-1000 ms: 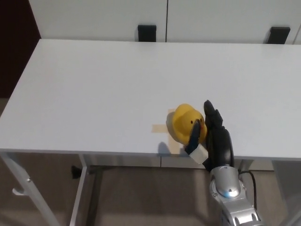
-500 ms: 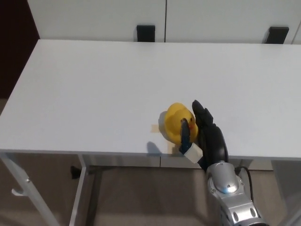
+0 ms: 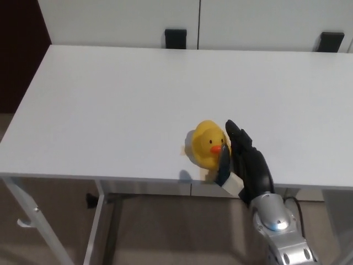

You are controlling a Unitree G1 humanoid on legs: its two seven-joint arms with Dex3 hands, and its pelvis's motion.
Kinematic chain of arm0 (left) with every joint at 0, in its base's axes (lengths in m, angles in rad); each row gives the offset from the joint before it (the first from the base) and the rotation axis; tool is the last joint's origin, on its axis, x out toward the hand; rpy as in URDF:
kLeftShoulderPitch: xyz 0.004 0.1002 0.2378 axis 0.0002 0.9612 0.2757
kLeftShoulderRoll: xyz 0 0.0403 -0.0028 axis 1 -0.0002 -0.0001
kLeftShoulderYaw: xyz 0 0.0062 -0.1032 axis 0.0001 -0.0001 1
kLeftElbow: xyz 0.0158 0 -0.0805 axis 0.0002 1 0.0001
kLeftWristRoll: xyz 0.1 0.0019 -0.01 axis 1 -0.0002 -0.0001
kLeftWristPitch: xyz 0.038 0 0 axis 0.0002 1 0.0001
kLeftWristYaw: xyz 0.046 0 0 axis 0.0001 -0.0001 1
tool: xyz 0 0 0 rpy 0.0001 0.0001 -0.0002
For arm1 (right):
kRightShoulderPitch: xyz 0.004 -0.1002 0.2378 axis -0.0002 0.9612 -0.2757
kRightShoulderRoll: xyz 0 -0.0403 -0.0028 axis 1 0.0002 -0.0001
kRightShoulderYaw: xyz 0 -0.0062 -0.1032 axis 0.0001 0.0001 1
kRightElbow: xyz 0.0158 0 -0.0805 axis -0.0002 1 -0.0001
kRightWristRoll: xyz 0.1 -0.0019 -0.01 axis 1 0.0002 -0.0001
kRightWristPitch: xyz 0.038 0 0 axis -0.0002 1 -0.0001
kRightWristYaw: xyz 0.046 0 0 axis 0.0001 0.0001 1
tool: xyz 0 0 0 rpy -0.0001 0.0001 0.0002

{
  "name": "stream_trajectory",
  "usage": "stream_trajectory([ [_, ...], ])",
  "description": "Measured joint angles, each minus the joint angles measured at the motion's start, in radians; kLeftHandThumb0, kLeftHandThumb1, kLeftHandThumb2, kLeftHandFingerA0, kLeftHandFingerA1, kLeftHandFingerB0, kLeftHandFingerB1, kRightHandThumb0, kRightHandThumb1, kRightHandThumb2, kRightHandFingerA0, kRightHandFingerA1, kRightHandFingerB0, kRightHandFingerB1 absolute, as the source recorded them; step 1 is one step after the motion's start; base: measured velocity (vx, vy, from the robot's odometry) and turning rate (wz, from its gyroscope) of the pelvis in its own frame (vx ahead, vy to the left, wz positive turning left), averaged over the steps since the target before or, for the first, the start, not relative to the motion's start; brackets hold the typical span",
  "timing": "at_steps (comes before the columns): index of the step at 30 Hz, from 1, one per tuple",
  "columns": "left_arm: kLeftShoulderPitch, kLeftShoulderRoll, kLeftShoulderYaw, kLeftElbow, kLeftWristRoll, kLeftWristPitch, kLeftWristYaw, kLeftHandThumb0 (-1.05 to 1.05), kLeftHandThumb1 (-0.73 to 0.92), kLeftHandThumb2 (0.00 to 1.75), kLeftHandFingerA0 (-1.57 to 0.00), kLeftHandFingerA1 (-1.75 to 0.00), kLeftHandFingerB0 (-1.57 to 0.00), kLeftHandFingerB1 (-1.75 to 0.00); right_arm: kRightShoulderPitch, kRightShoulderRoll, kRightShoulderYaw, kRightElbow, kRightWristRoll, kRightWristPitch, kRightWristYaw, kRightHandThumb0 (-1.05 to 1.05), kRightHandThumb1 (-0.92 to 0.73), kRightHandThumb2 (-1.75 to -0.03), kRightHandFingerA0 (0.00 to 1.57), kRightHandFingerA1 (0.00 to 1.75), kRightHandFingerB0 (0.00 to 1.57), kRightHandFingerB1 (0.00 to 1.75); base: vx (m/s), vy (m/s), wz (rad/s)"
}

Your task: The robot uses its right hand to push the yellow duck toy to the center of the white desk.

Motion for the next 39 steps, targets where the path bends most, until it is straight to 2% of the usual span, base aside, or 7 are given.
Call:
stream_trajectory([
  [2,0.002,0.0,0.001,0.002,-0.001,0.0,0.0,0.1,-0.19,0.86,-1.36,-1.21,-1.34,-1.18,0.021,-0.047,-0.011,-0.019,-0.025,-0.01,-0.035,-0.92,-0.78,-0.96,0.0,0.0,0.0,0.0,0.0,0.0,0.0],
  [5,0.004,0.0,0.001,0.004,-0.001,0.0,0.0,0.1,-0.19,0.86,-1.36,-1.21,-1.34,-1.18,0.035,-0.087,-0.025,-0.032,-0.049,-0.011,-0.072,-0.92,-0.78,-0.96,0.0,0.0,0.0,0.0,0.0,0.0,0.0],
  [6,0.004,0.0,0.001,0.004,-0.001,0.0,0.0,0.31,-0.47,1.43,-1.51,-0.84,-1.53,-0.8,0.045,-0.112,-0.034,-0.045,-0.062,-0.011,-0.094,-0.92,-0.92,-0.73,0.0,0.0,0.0,0.0,0.0,0.0,0.0],
  [25,0.022,0.007,0.004,0.004,-0.001,0.0,0.002,0.45,-0.46,1.5,-1.37,-0.9,-1.48,-0.8,0.449,-0.507,-0.338,-0.561,-0.18,-0.061,-0.226,-1.05,-0.89,-1.2,0.0,0.34,0.0,0.23,0.0,0.0,0.0],
  [28,0.025,0.009,0.004,0.005,-0.001,0.0,0.002,0.41,-0.5,1.59,-1.42,-0.92,-1.47,-0.86,0.551,-0.546,-0.407,-0.602,-0.149,-0.087,-0.191,-0.88,-0.86,-0.88,0.0,0.07,0.0,0.0,0.0,0.0,0.0],
  [33,0.026,0.012,0.008,0.004,-0.002,0.0,0.002,0.24,-0.48,1.56,-1.39,-0.93,-1.49,-0.85,0.698,-0.601,-0.536,-0.609,-0.071,-0.127,-0.11,-0.26,-0.72,-0.66,0.14,0.68,0.03,0.52,0.0,0.0,0.0],
  [39,0.025,0.013,0.007,0.004,-0.002,0.0,0.002,0.17,-0.49,1.36,-1.41,-0.93,-1.43,-0.9,0.793,-0.632,-0.65,-0.354,-0.007,-0.181,-0.051,0.14,-0.42,-1.29,0.74,0.59,0.51,0.5,0.0,0.0,0.0],
])
